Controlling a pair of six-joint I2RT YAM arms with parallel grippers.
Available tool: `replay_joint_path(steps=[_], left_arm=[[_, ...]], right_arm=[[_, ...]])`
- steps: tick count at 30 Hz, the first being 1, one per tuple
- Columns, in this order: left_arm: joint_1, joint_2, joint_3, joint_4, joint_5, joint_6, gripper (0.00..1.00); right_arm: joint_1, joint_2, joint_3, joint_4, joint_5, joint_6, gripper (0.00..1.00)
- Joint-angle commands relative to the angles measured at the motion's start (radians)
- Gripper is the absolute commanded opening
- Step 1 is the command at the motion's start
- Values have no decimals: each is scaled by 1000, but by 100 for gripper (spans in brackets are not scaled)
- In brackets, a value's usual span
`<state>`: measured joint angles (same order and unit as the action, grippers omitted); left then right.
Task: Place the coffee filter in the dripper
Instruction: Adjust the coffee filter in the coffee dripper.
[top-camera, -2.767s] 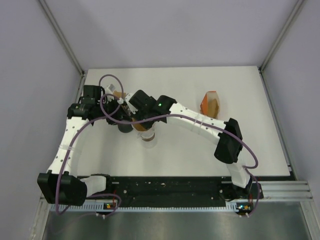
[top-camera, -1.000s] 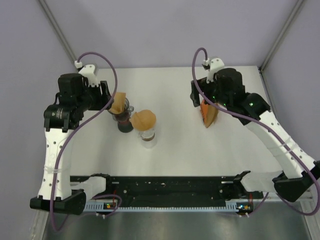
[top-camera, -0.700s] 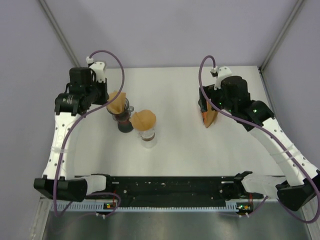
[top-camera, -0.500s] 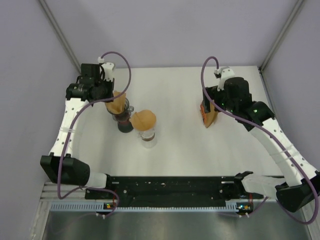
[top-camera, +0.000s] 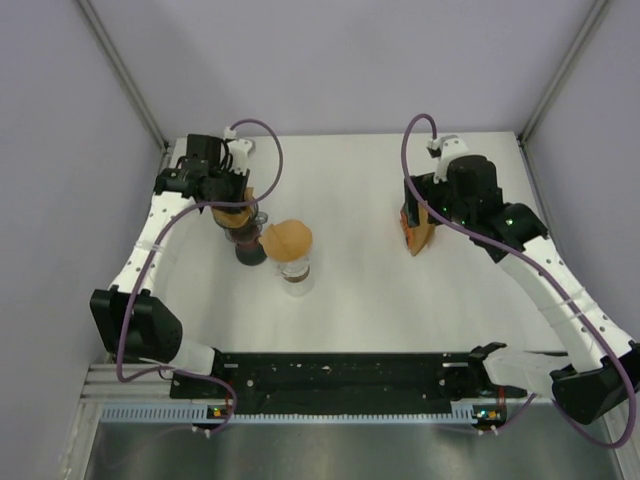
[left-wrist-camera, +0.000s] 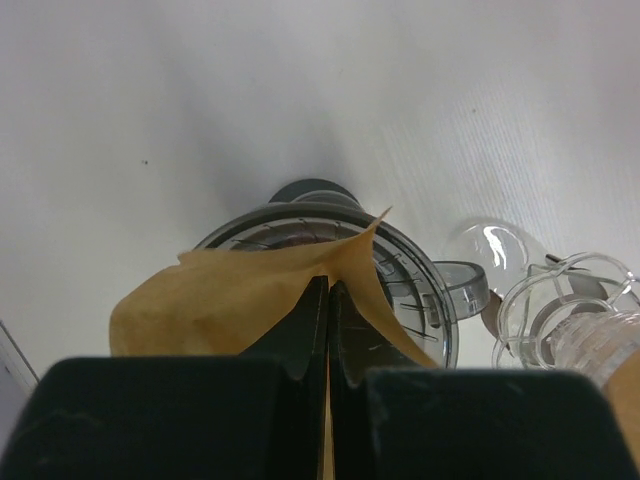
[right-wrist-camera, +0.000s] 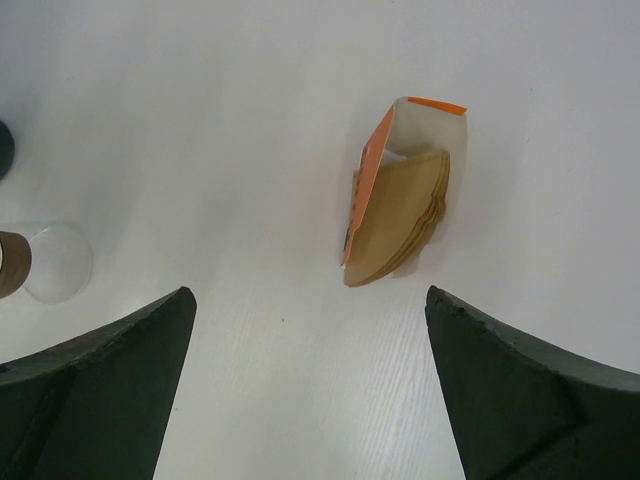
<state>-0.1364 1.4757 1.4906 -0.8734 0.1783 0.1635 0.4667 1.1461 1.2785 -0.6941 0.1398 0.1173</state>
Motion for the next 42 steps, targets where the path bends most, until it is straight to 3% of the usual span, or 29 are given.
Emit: replay_joint_path(steps=[1,14,24,31,42], left_arm=[[1,3,-47,25,-7,30,0],[-49,58,-148,113,-71,73,0],[-46,60,-107,63,-89,57,0],[-46,3,-49,68,-146,60,22],[-46,-34,0,36,-160,85,28]], right_arm=[[-10,1,-13,38,-20,21,98],[-10,12,-37,51,-42,22,99],[-10,14,-39,51,-49,19,99],[-10,17,-33,51,-62,18,99],[-10,27,-18,50,-103,7,99]])
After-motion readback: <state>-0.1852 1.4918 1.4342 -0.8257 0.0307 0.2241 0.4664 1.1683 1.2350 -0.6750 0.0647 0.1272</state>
